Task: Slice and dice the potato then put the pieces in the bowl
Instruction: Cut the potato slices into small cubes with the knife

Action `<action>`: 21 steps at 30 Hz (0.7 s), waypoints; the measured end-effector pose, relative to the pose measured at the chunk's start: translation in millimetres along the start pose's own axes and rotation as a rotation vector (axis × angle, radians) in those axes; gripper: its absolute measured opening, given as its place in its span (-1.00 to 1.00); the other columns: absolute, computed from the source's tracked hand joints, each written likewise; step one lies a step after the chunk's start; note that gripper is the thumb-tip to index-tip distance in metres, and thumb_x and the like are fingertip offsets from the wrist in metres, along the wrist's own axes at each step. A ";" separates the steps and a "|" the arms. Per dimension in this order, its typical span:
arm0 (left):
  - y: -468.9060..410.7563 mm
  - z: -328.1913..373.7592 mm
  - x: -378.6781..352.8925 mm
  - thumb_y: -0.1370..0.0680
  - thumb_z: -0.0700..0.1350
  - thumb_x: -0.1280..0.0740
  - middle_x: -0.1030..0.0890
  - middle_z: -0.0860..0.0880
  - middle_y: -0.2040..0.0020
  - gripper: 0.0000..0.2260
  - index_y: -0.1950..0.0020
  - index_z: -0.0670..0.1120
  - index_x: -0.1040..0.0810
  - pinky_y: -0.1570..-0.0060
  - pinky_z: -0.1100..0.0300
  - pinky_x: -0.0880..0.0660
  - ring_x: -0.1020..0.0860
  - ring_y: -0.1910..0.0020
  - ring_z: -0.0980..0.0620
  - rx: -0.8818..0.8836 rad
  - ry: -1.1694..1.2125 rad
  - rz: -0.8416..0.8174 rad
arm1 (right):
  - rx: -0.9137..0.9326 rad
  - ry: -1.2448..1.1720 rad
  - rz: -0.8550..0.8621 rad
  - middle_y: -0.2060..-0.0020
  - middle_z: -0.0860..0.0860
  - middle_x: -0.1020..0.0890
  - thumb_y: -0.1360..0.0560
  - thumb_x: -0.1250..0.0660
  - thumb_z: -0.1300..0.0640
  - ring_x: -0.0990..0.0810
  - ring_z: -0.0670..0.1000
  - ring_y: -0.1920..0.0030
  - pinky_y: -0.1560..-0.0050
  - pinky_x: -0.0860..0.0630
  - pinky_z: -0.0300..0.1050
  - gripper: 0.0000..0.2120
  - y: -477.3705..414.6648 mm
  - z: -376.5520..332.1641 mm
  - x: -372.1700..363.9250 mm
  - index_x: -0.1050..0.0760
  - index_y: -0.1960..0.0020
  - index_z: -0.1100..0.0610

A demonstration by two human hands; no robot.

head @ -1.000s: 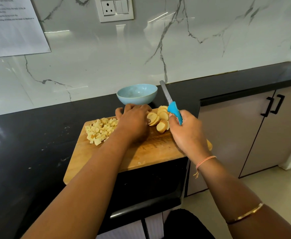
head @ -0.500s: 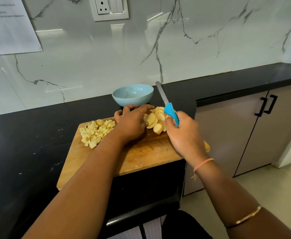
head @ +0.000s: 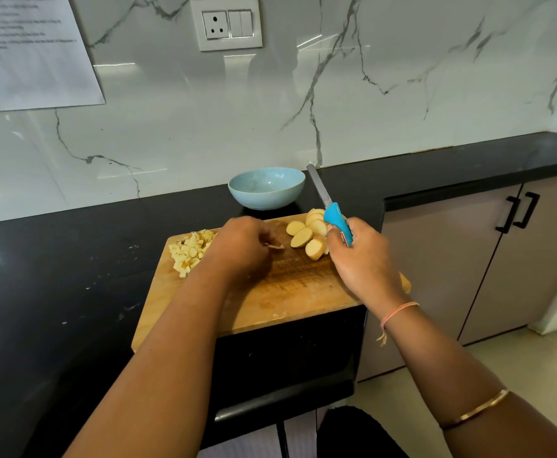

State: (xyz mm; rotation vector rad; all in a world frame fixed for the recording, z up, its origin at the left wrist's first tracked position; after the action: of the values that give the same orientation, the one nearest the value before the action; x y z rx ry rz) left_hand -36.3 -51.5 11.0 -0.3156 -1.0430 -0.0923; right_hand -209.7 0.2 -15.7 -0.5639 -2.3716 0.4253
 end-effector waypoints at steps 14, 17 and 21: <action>0.1 -5.1 -7.9 -0.49 -0.12 -0.41 -0.56 0.02 -0.12 -0.63 -0.25 -0.02 -0.39 0.03 0.22 -0.50 -0.53 -0.03 0.06 0.070 0.014 -0.047 | -0.007 0.217 -0.494 0.14 0.01 -0.57 -0.61 -0.14 0.04 -0.40 -0.10 0.36 0.32 -0.40 -0.22 -0.63 14.3 -42.0 12.4 -0.36 -0.40 0.03; -1.4 -5.7 -10.1 -0.48 -0.11 -0.42 -0.56 0.02 -0.07 -0.64 -0.22 -0.01 -0.38 -0.06 0.11 -0.56 -0.55 -0.03 0.03 0.099 -0.001 -0.036 | -0.016 0.301 -0.549 0.10 0.04 -0.57 -0.60 -0.15 0.05 -0.56 0.00 0.17 0.20 -0.51 -0.14 -0.65 19.5 -52.7 14.9 -0.39 -0.36 0.07; -3.5 -5.7 -13.0 -0.45 -0.08 -0.43 -0.57 0.05 -0.02 -0.66 -0.15 0.02 -0.39 -0.12 -0.01 -0.54 -0.55 -0.03 0.02 0.120 -0.035 -0.017 | -0.031 0.375 -0.556 0.12 0.04 -0.53 -0.58 -0.14 0.08 -0.57 0.08 0.08 0.17 -0.48 -0.09 -0.65 20.7 -62.3 15.2 -0.41 -0.33 0.09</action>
State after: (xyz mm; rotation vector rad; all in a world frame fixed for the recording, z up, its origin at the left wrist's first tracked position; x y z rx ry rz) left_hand -38.9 -57.5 -2.2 -0.2003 -1.0815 -0.0396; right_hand -173.1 35.0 28.8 0.0207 -2.0555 0.0254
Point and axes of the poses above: each hand's wrist, its own y-axis away from the middle knuckle, its own x-axis out of the back of the hand, z = x × y, the point moved 2 cm from there along -y, towards the middle knuckle
